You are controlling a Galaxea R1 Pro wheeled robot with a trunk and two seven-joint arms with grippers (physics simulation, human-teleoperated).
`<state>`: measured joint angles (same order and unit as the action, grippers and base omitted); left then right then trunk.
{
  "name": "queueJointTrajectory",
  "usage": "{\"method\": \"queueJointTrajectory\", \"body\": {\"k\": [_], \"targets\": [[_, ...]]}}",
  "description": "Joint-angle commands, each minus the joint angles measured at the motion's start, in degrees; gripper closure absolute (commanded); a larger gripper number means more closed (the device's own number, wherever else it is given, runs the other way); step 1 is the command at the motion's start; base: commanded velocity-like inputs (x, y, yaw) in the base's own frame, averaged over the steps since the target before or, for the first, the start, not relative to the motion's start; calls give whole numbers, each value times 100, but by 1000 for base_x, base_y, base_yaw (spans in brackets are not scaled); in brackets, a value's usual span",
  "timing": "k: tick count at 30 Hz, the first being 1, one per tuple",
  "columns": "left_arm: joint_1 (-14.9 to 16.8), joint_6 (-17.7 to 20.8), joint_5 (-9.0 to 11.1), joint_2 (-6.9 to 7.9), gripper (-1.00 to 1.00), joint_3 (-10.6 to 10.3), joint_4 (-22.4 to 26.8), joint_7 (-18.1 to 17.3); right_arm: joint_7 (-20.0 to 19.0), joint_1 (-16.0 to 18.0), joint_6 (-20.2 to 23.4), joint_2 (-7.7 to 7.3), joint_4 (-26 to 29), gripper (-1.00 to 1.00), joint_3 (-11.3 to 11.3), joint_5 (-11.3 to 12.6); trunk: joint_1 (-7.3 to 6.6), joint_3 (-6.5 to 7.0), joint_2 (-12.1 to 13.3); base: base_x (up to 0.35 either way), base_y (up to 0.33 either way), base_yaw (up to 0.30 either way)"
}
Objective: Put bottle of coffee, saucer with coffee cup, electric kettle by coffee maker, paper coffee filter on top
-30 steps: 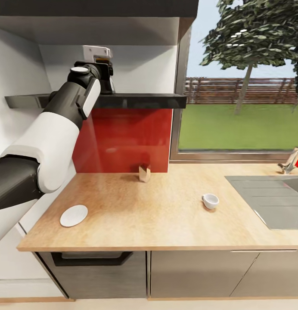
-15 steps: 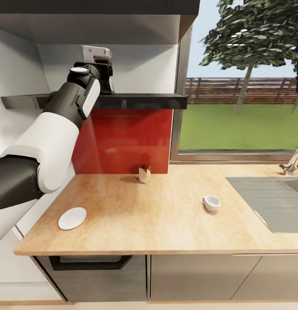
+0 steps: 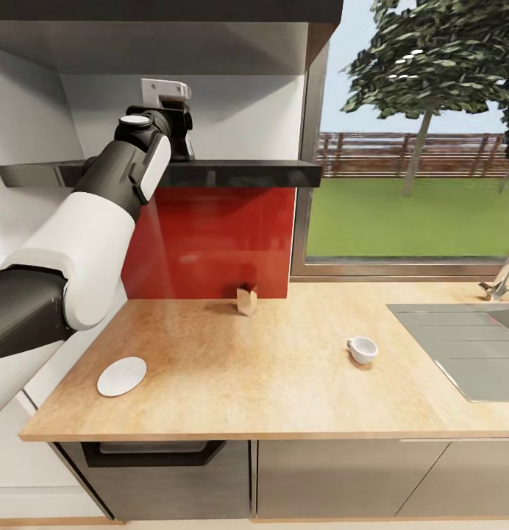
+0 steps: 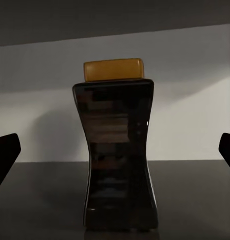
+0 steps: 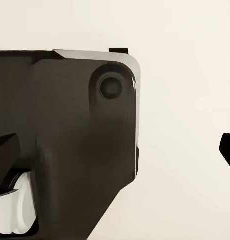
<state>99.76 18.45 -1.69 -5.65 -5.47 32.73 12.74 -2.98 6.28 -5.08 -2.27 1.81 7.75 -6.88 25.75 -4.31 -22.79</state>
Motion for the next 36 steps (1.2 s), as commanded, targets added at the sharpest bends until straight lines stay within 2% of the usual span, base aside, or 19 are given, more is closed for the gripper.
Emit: {"method": "queueJointTrajectory", "body": {"k": [1, 13, 36], "targets": [[4, 36, -17, 2, -100, -24, 5, 28, -18, 5, -20, -2, -5, -100, 51, -59, 3, -13, -13, 0, 0, 0], [0, 36, -23, 5, -100, -24, 5, 27, -18, 5, -20, -2, -5, -100, 51, -59, 3, -13, -13, 132, 0, 0], [-114, 27, -16, 19, -100, 63, 5, 20, -18, 5, -20, -2, -5, -100, 51, -59, 3, -13, -13, 44, 0, 0]]}}
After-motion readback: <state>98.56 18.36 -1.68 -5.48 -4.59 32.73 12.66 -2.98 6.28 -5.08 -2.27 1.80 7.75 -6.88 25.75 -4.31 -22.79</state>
